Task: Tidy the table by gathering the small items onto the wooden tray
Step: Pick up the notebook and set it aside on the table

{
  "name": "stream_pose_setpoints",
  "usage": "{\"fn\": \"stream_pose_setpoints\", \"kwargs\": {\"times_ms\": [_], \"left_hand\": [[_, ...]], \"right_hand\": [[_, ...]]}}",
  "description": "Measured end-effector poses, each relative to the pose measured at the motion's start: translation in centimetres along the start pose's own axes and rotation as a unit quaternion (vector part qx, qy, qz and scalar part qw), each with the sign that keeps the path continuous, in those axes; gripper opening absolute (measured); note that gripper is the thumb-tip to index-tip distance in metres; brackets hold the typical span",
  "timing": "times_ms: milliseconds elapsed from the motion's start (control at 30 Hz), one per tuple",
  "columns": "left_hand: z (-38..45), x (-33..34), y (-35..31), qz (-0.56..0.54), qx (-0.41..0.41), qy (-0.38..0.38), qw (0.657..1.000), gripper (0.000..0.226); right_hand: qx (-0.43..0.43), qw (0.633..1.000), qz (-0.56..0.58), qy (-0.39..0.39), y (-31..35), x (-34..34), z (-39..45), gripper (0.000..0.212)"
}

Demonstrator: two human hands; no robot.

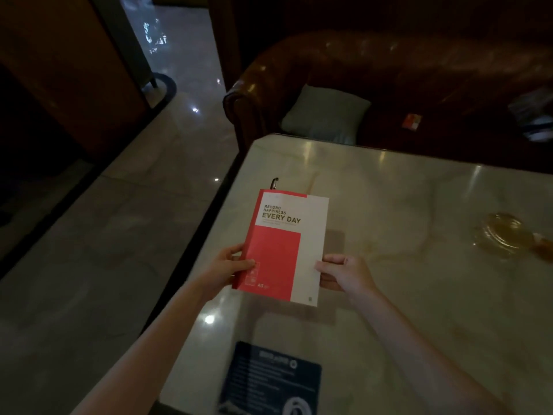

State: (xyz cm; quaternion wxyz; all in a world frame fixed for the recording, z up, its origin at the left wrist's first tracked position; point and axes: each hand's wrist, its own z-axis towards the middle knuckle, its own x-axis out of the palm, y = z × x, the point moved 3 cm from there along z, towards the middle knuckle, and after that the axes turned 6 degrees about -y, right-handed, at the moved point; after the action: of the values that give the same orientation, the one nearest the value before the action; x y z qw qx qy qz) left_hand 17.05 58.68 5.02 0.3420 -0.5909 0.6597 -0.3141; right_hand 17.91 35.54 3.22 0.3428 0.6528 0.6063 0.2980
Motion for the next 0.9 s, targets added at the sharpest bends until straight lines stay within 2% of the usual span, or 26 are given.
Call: {"fn": "stream_pose_setpoints", "kwargs": {"times_ms": [200,333,467,567,700,767,900], "left_hand": [[3.7,-5.2,1.4,-0.001,-0.030,-0.036,0.999,0.046],[6.1,-7.6,3.2,0.003,-0.054,-0.066,0.996,0.052],[7.7,-9.0,4.4,0.053,-0.060,-0.097,0.992,0.049],[8.5,-9.5,4.9,0.086,-0.041,-0.125,0.988,0.050],[8.7,-9.3,5.3,0.166,0.001,-0.175,0.970,0.052],[8.5,-9.0,5.4,0.224,0.024,-0.198,0.954,0.052],[8.5,-8.8,5.9,0.293,0.051,-0.232,0.926,0.056]], "right_hand": [[0.026,0.998,-0.015,-0.051,-0.7,5.8,2.8,0.016],[0.054,0.997,-0.026,-0.048,-1.7,8.6,4.7,0.024],[0.069,0.993,-0.067,-0.064,-3.5,10.3,6.6,0.020],[0.047,0.987,-0.125,-0.094,-4.7,11.0,7.5,0.009],[-0.006,0.974,-0.195,-0.118,-4.9,11.8,7.4,0.014],[-0.030,0.964,-0.234,-0.122,-3.9,12.5,6.6,0.007],[-0.089,0.937,-0.302,-0.150,-3.3,12.9,5.6,0.018]]}}
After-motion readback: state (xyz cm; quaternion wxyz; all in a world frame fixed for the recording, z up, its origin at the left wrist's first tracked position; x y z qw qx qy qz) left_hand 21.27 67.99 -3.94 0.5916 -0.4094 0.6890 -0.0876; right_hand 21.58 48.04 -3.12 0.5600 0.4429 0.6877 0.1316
